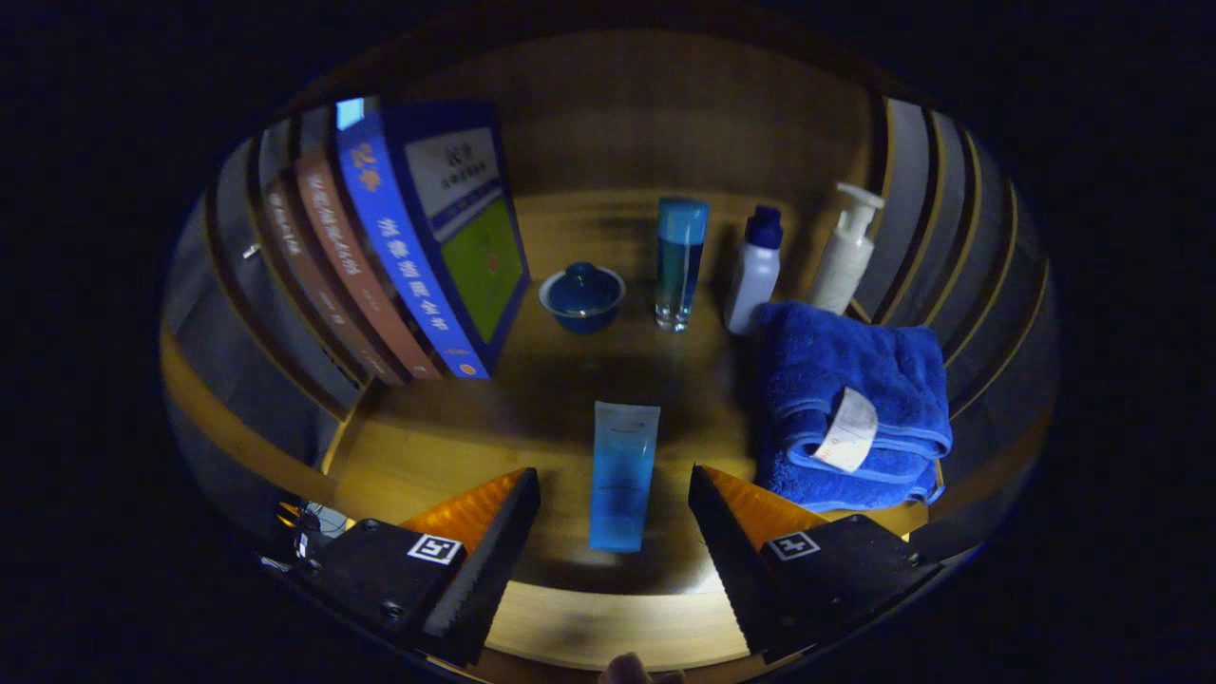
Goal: Pull open the drawer, take out the items inside it, and place them on the countertop above the cabinet.
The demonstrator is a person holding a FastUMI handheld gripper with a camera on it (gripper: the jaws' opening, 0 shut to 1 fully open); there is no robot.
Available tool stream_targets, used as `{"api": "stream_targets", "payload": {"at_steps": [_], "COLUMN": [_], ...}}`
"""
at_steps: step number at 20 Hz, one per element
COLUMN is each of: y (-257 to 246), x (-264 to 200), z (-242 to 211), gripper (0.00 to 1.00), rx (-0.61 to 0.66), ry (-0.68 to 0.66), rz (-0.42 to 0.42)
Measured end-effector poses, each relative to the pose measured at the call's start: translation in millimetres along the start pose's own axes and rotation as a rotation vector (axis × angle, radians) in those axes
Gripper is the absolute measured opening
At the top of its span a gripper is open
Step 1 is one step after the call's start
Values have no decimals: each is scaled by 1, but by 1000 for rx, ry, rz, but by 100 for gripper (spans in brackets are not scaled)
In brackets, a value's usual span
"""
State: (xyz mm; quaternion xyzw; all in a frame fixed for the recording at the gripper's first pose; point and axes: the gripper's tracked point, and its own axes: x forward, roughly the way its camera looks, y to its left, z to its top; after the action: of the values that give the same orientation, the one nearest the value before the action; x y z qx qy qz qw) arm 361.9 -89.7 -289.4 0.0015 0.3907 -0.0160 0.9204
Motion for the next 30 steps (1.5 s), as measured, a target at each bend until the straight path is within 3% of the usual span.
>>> {"api": "stream_targets", "payload": {"at_steps": [5, 9, 12, 16, 23, 30], "y": [16, 38, 52, 49, 34, 13], "x": [-86, -167, -225, -277, -274, -208], "z": [16, 8, -11, -60, -159, -252], "gripper": [100, 100, 100, 100, 100, 100], "rx": [-14, -26, -28, -35, -70, 4], "ry": [-314, -525, -655, -777, -799, -688], "rz": [-10, 30, 56, 30, -39, -46]}}
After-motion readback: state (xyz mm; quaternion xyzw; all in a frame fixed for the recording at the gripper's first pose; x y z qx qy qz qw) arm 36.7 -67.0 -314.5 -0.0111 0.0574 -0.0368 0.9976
